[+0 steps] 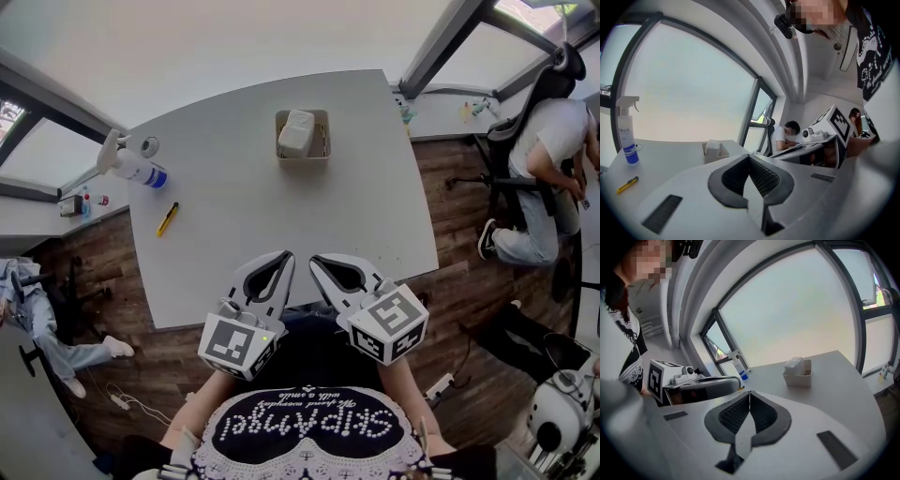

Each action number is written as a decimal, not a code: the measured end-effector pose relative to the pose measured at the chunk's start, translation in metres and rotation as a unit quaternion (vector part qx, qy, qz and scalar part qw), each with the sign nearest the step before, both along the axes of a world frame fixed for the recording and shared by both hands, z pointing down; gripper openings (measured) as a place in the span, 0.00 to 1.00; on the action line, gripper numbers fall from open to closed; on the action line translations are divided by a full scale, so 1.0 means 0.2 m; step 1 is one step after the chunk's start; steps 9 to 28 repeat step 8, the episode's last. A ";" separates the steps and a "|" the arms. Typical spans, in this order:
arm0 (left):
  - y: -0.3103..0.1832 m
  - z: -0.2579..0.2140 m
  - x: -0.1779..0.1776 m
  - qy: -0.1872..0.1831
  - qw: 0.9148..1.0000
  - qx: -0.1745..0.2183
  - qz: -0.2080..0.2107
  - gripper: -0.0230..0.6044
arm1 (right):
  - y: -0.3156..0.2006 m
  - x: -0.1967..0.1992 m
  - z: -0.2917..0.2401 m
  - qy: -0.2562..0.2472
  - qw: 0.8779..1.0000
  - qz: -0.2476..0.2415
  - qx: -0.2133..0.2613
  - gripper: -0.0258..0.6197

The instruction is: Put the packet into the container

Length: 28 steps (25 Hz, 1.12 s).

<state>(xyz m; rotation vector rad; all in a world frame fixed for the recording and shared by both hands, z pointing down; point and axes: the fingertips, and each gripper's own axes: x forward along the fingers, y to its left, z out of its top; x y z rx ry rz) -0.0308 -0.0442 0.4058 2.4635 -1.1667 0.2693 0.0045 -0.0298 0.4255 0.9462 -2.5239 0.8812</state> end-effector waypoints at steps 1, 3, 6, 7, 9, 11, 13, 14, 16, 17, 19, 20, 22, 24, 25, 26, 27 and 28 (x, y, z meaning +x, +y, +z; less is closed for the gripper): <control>0.00 0.00 0.00 0.001 1.000 0.001 0.000 0.05 | 0.00 0.00 0.00 -0.001 1.000 -0.001 0.000 0.06; 0.01 0.01 -0.01 0.002 1.000 0.000 0.000 0.05 | 0.00 -0.01 0.00 -0.003 1.000 -0.004 -0.002 0.06; 0.01 0.01 -0.01 0.004 1.000 -0.002 0.000 0.05 | 0.01 -0.02 0.00 -0.003 1.000 -0.007 -0.003 0.06; 0.00 0.00 -0.01 0.005 1.000 -0.003 0.001 0.05 | 0.01 -0.02 0.00 -0.003 1.000 -0.008 -0.003 0.06; 0.00 0.00 0.00 0.006 1.000 -0.004 0.002 0.05 | 0.01 -0.02 0.00 -0.002 1.000 -0.009 -0.003 0.06; 0.00 0.00 0.00 0.006 1.000 -0.004 0.002 0.05 | 0.01 -0.02 0.00 -0.002 1.000 -0.009 -0.003 0.06; 0.00 0.00 0.00 0.006 1.000 -0.004 0.002 0.05 | 0.01 -0.02 0.00 -0.002 1.000 -0.009 -0.003 0.06; 0.00 0.00 0.00 0.006 1.000 -0.004 0.002 0.05 | 0.01 -0.02 0.00 -0.002 1.000 -0.009 -0.003 0.06; 0.00 0.00 0.00 0.006 1.000 -0.004 0.002 0.05 | 0.01 -0.02 0.00 -0.002 1.000 -0.009 -0.003 0.06; 0.00 0.00 0.00 0.006 1.000 -0.004 0.002 0.05 | 0.01 -0.02 0.00 -0.002 1.000 -0.009 -0.003 0.06; 0.00 0.00 0.00 0.006 1.000 -0.004 0.002 0.05 | 0.01 -0.02 0.00 -0.002 1.000 -0.009 -0.003 0.06; 0.00 0.00 0.00 0.006 1.000 -0.004 0.002 0.05 | 0.01 -0.02 0.00 -0.002 1.000 -0.009 -0.003 0.06; 0.00 0.00 0.00 0.006 1.000 -0.004 0.002 0.05 | 0.01 -0.02 0.00 -0.002 1.000 -0.009 -0.003 0.06; 0.00 0.00 0.00 0.006 1.000 -0.004 0.002 0.05 | 0.01 -0.02 0.00 -0.002 1.000 -0.009 -0.003 0.06; 0.00 0.00 0.00 0.006 1.000 -0.004 0.002 0.05 | 0.01 -0.02 0.00 -0.002 1.000 -0.009 -0.003 0.06; 0.00 0.00 0.00 0.006 1.000 -0.004 0.002 0.05 | 0.01 -0.02 0.00 -0.002 1.000 -0.009 -0.003 0.06; 0.00 0.00 0.00 0.006 1.000 -0.004 0.002 0.05 | 0.01 -0.02 0.00 -0.002 1.000 -0.009 -0.003 0.06; 0.00 0.00 0.00 0.006 1.000 -0.004 0.002 0.05 | 0.01 -0.02 0.00 -0.002 1.000 -0.009 -0.003 0.06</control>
